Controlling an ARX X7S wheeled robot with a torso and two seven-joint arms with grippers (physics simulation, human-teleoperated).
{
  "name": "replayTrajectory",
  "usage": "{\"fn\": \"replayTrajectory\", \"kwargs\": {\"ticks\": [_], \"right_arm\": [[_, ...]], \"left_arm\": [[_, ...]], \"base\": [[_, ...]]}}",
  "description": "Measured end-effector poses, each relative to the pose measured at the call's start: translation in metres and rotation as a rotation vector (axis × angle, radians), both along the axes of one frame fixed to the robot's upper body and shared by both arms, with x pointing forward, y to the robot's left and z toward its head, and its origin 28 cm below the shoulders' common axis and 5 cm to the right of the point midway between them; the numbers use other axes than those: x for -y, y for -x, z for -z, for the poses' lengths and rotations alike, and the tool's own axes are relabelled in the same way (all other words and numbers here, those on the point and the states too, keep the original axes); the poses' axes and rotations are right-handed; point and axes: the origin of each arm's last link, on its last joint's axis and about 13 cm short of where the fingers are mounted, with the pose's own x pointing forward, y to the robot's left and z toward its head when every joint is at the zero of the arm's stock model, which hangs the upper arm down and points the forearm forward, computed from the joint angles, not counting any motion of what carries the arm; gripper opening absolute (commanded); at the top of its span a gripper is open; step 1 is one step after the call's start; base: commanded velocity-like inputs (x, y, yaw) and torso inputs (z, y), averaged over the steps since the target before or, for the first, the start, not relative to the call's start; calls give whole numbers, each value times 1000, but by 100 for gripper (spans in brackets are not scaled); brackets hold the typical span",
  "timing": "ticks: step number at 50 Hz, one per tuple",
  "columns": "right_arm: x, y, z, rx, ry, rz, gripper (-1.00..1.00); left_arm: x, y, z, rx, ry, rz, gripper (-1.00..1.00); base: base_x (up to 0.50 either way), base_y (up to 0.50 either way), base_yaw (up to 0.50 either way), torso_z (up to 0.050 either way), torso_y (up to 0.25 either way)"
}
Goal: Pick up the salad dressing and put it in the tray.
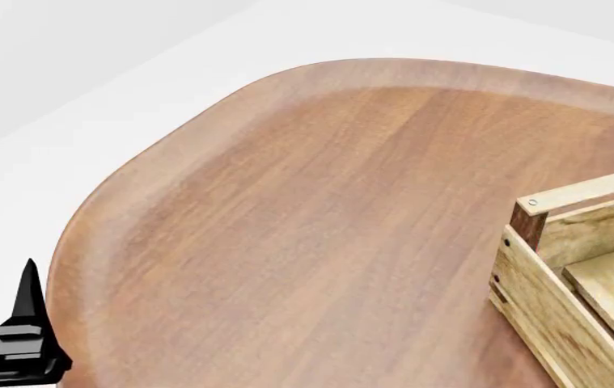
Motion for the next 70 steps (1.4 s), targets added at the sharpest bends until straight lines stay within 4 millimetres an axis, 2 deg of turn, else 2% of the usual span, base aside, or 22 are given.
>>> {"fn": "replayTrajectory", "kwargs": {"ticks": [18,33,57,70], "right_arm": [[21,-7,23,-61,-55,90,-100],[34,-12,54,-101,-70,132,-100],[36,-12,101,-143,-92,145,-100],[35,-13,111,-142,-68,140,-100]], "left_arm": [[0,0,0,1,-1,-3,100],[0,0,1,0,-2,-6,100],[0,0,2,2,-4,-12,100],[-1,0,2,3,-5,-13,100]], "base": [[0,0,0,0,1],[0,0,0,0,0],[0,0,0,0,1],[0,0,0,0,0]]}}
